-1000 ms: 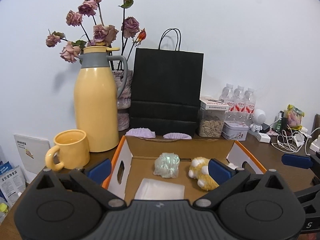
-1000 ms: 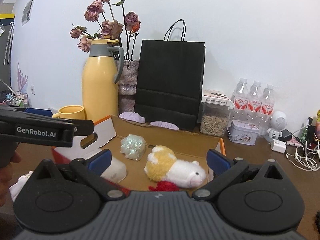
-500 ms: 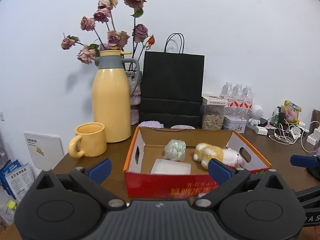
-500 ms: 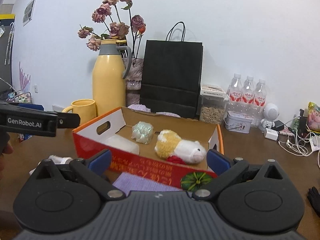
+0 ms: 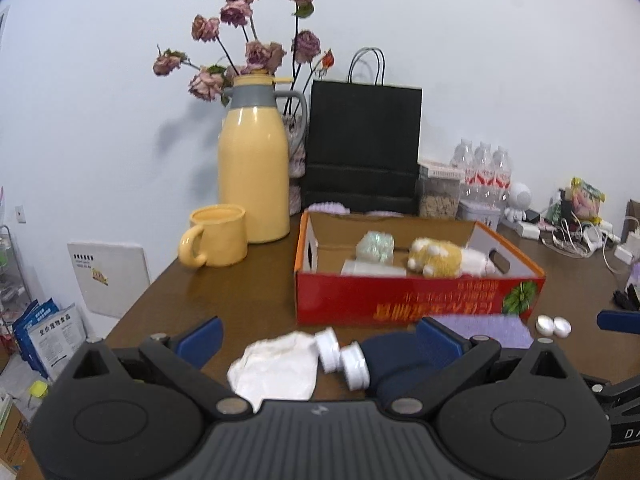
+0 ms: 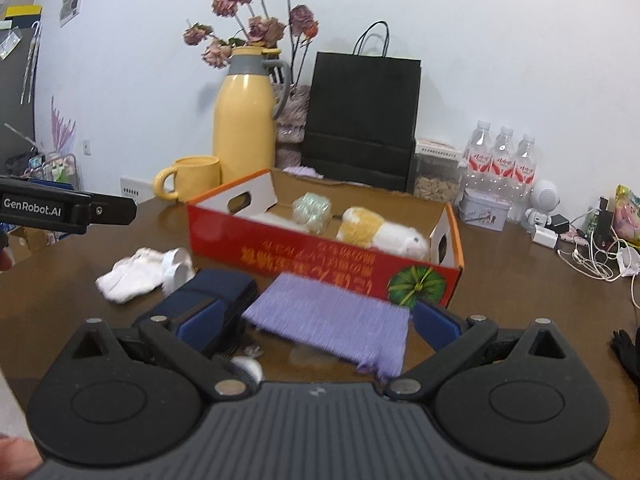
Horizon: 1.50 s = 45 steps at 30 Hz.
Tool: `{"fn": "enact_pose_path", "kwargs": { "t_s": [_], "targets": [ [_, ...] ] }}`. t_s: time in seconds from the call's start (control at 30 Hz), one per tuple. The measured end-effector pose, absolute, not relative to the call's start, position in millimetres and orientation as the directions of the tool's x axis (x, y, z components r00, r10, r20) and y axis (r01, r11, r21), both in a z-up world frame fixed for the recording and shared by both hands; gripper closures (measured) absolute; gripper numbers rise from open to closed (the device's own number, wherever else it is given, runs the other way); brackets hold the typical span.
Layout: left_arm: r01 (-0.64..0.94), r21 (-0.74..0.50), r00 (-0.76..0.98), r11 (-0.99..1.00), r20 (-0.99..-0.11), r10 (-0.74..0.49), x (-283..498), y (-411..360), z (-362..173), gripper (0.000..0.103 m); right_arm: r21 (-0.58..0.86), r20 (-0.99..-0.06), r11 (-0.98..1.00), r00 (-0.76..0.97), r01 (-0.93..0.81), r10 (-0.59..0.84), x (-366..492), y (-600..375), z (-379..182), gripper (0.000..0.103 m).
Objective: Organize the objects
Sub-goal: 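Lower the right tool onto the braided cable and close it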
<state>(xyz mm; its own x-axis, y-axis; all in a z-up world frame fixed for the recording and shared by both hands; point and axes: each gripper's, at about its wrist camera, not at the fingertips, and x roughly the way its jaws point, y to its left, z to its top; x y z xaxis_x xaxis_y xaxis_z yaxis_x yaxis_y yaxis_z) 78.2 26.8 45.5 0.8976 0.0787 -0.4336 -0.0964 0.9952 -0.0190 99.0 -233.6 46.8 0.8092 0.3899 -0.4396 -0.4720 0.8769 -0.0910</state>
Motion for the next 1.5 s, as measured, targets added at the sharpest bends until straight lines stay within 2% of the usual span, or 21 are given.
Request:
{"fn": "enact_pose_path", "kwargs": {
  "t_s": [0.57, 0.87, 0.93, 1.13, 1.37, 1.4, 1.43, 1.5],
  "targets": [
    [-0.066, 0.002, 0.857, 0.998, -0.512, 0.057, 48.6, 42.1, 10.6, 0.000, -0.098, -0.574, 0.813, 0.700, -0.574, 0.425, 71.4, -190.8, 0.0, 0.000],
    [-0.083, -0.019, 0.838, 0.996, -0.542, 0.060, 49.2, 52.7, 1.8, 0.000, -0.184, -0.578, 0.806, 0.725, -0.563, 0.374, 69.1, -172.7, -13.5, 0.000],
    [-0.085, -0.021, 0.838, 0.996, -0.542, 0.060, 48.6, 53.2, 1.8, 0.000, -0.171, -0.576, 0.795, 0.713, -0.582, 0.399, 67.7, -174.2, -12.3, 0.013],
    [-0.075, -0.020, 0.836, 0.997, -0.546, 0.052, 49.6, 48.5, 1.7, 0.000, -0.074, -0.588, 0.760, 0.644, -0.645, 0.489, 73.4, -197.7, -8.8, 0.015],
    [-0.058, -0.015, 0.836, 0.998, -0.547, 0.041, 52.6, 36.8, 3.9, 0.000, -0.022, -0.611, 0.704, 0.567, -0.710, 0.552, 91.9, -227.1, -4.2, 0.013],
    [-0.058, -0.014, 0.836, 0.998, -0.548, 0.041, 53.1, 35.2, 4.1, 0.000, -0.026, -0.610, 0.710, 0.574, -0.703, 0.546, 93.8, -229.9, -3.2, 0.011],
    [-0.058, -0.012, 0.835, 0.998, -0.549, 0.042, 53.5, 33.6, 4.3, 0.000, -0.026, -0.605, 0.722, 0.585, -0.692, 0.539, 95.1, -233.4, -1.5, 0.004],
    [-0.058, -0.009, 0.835, 0.998, -0.548, 0.044, 52.9, 31.2, 4.4, 0.000, -0.006, -0.581, 0.746, 0.609, -0.666, 0.540, 93.3, -243.2, 3.3, 0.000]
  ]
}}
